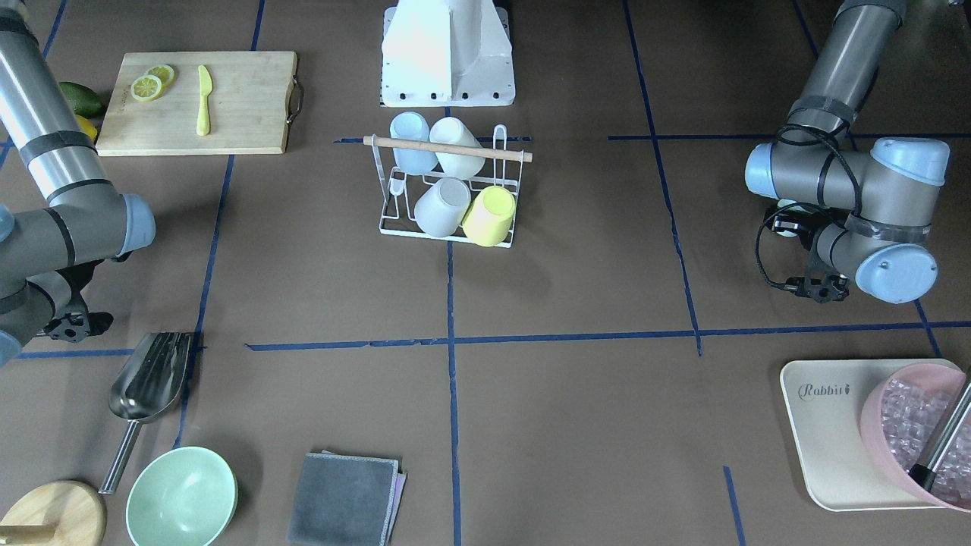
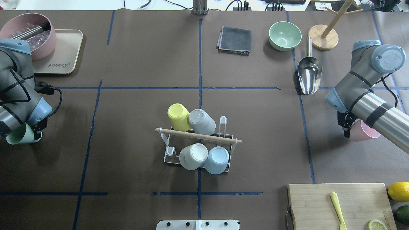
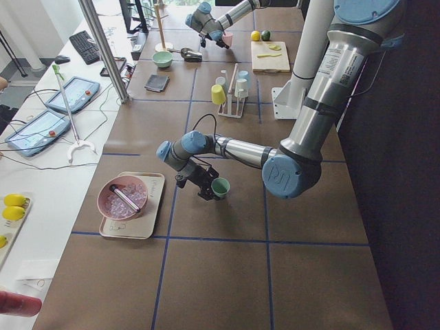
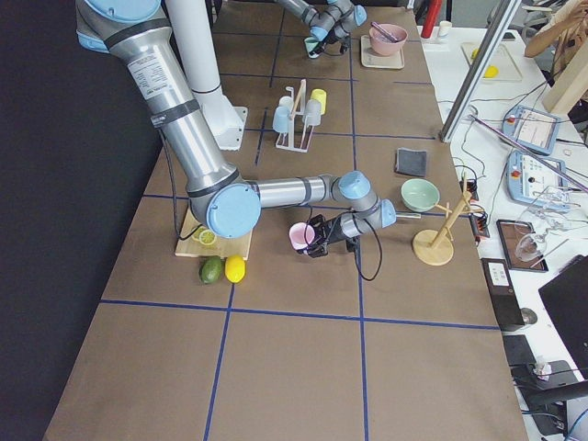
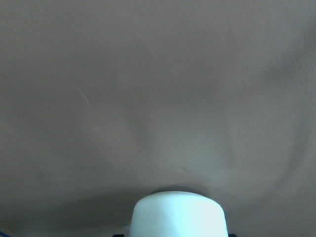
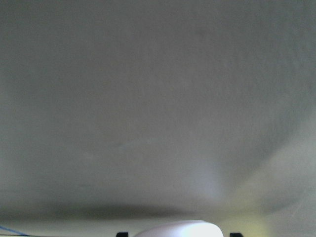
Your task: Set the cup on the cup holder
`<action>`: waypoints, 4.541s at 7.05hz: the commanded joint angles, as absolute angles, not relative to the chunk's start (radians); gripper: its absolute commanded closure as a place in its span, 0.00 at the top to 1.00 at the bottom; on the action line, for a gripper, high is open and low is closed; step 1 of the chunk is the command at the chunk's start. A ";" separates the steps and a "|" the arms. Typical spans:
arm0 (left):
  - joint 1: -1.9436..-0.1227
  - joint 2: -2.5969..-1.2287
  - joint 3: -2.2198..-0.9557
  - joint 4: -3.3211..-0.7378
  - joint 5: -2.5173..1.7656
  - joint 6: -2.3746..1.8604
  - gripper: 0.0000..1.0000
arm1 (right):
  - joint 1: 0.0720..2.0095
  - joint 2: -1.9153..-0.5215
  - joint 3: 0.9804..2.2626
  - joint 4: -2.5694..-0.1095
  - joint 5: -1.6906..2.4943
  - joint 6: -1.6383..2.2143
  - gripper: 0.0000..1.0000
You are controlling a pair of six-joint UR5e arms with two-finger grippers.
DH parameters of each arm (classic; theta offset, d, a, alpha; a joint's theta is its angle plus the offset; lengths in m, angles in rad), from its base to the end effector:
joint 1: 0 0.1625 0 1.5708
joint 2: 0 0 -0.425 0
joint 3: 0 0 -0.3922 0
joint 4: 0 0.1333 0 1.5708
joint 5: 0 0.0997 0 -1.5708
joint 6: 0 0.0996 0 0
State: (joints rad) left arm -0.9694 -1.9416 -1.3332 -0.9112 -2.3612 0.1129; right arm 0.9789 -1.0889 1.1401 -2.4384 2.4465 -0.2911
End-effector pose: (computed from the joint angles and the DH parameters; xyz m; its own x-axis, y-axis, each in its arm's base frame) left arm 0.2844 -0.5249 0.6172 0.7220 0.1833 -0.6671 -0.5742 0.6967 -0.4300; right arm -0.2934 -0.5383 0.6354 0.6986 -0.0605 0.7130 0.6082 0.5752 -0.5471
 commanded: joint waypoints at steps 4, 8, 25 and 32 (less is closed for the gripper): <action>-1.047 -1.942 -1.478 -0.781 -2.379 0.129 0.06 | 1.032 -1.034 1.277 -2.494 2.367 -0.282 0.00; -1.082 -1.983 -1.647 -1.025 -2.379 0.117 0.05 | 1.048 -1.023 1.506 -2.488 2.368 -0.256 0.01; -0.475 -1.944 -1.838 -3.041 -1.661 -0.327 0.05 | 1.004 -1.049 1.494 -0.575 2.308 0.136 0.00; -0.226 -1.861 -1.640 -3.545 -1.382 -0.270 0.07 | 0.793 -1.039 1.502 0.084 1.855 0.844 0.00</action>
